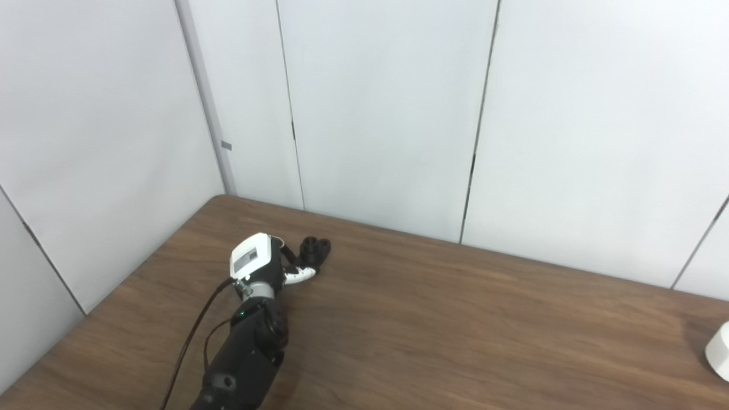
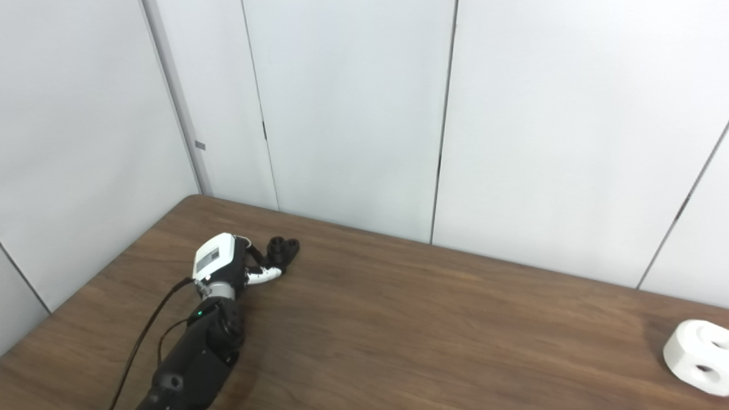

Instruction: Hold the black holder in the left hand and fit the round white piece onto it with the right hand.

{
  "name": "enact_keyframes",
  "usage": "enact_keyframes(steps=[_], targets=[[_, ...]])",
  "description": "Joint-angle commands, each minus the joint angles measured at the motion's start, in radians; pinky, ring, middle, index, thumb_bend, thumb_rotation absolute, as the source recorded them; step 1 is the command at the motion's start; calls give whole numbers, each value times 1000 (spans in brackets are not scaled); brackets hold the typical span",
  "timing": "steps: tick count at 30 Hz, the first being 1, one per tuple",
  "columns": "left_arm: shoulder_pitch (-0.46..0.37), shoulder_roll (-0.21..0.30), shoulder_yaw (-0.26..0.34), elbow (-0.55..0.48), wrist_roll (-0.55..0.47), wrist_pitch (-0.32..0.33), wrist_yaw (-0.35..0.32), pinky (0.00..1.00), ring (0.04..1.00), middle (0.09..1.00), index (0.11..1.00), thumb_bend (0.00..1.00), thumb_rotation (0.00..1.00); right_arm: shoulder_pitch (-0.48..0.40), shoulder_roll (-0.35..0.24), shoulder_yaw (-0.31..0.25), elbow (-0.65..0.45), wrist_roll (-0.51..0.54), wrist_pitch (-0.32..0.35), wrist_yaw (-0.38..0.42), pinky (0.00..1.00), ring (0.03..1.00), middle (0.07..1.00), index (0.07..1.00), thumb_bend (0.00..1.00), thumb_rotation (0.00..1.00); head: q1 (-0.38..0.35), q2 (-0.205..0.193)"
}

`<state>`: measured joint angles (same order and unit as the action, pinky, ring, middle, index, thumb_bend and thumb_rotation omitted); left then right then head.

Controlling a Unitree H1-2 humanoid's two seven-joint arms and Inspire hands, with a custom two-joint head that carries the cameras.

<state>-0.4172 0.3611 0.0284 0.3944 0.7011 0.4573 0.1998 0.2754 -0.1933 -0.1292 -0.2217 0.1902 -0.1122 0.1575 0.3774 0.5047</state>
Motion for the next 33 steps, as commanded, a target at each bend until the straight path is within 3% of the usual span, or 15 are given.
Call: enact_keyframes(steps=[1, 5, 12, 18, 33], targets=[[-22, 21, -5, 9, -24, -14, 9, 990, 947, 828, 485, 522, 62, 13, 8, -1, 5, 4, 2, -8, 1000, 1000, 998, 971, 564, 1000, -1, 0], [-20, 22, -3, 12, -69, -40, 21, 993, 933, 815, 483, 521, 45, 13, 10, -2, 1, 3, 2, -12, 1000, 1000, 995, 967, 563, 1000, -1, 1], [-15, 39, -36, 14, -90, -43, 21, 873, 887, 800, 484, 519, 42, 15, 7, -2, -4, -3, 3, -13, 1000, 1000, 990, 970, 555, 1000, -8, 6], [-3, 56, -76, -13, -91, -26, -24, 790, 861, 784, 485, 519, 42, 15, 13, 0, -15, -5, 18, -21, 1000, 1000, 987, 968, 562, 1000, -19, 13], [110, 90, -152, -192, -92, -40, -131, 835, 881, 801, 486, 519, 43, 20, 20, 5, -30, -26, 21, -35, 1000, 1000, 975, 959, 577, 1000, -63, 40]])
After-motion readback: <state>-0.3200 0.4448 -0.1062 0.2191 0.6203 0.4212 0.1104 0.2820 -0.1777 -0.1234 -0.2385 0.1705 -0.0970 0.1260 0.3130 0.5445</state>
